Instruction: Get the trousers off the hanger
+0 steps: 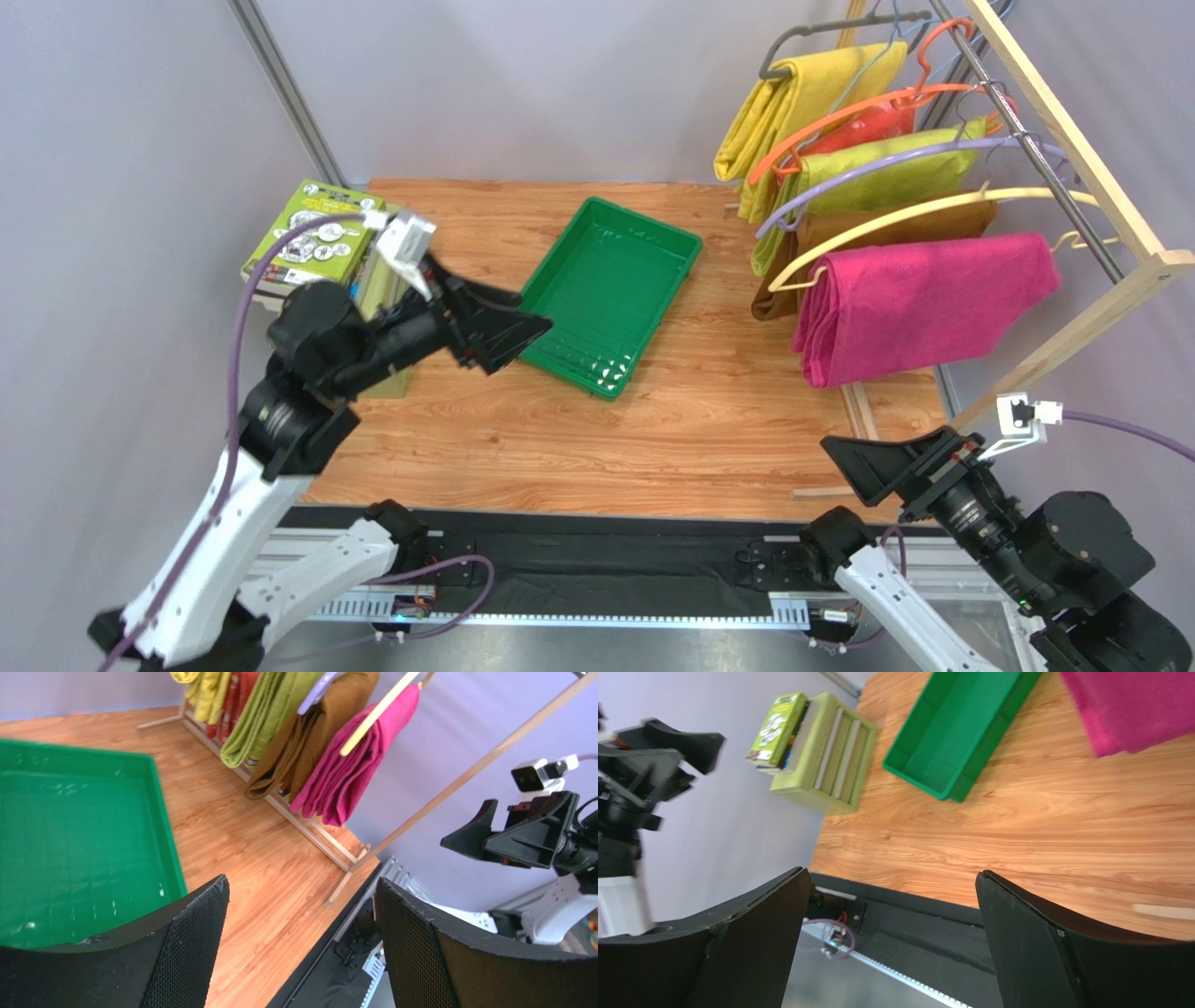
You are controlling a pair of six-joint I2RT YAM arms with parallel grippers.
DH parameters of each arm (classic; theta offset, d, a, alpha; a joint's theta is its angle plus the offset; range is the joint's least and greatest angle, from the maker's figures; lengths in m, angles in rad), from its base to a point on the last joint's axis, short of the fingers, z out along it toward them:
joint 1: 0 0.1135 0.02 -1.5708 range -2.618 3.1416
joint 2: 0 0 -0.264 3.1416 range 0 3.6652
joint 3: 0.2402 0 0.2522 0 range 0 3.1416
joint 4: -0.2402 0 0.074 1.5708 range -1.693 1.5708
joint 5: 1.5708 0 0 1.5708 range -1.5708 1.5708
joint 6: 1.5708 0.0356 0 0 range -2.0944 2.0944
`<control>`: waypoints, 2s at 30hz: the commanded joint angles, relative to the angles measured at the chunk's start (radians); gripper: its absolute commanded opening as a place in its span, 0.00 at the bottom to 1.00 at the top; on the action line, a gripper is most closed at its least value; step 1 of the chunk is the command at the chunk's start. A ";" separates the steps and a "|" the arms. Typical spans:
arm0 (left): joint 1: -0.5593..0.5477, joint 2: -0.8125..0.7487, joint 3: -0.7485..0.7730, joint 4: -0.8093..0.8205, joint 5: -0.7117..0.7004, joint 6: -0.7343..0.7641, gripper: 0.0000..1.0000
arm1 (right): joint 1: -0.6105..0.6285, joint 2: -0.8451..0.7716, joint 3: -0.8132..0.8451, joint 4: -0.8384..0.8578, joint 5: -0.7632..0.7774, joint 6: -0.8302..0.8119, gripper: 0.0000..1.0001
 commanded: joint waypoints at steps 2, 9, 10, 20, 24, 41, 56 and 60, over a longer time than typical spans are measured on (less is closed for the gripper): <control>-0.181 0.273 0.291 0.100 -0.001 0.236 0.81 | 0.003 0.117 0.160 -0.166 0.183 -0.107 0.92; -0.347 0.681 0.662 0.172 0.070 0.443 0.79 | 0.005 0.257 0.460 -0.219 0.212 -0.161 0.80; -0.351 0.722 0.705 0.171 0.086 0.477 0.79 | 0.003 0.272 0.484 -0.241 0.215 -0.164 0.80; -0.414 1.187 1.202 0.174 0.093 0.563 0.77 | 0.003 0.250 0.530 -0.292 0.147 -0.161 0.74; -0.428 1.318 1.312 0.223 0.093 0.571 0.77 | 0.003 0.236 0.531 -0.291 0.105 -0.152 0.73; -0.494 1.530 1.401 0.368 0.063 0.482 0.27 | 0.003 0.191 0.536 -0.291 0.058 -0.141 0.71; -0.522 1.419 1.370 0.566 0.021 0.203 0.00 | 0.003 0.188 0.539 -0.282 0.072 -0.146 0.71; -0.520 1.401 1.355 0.666 0.050 0.121 0.00 | 0.003 0.191 0.534 -0.277 0.115 -0.135 0.71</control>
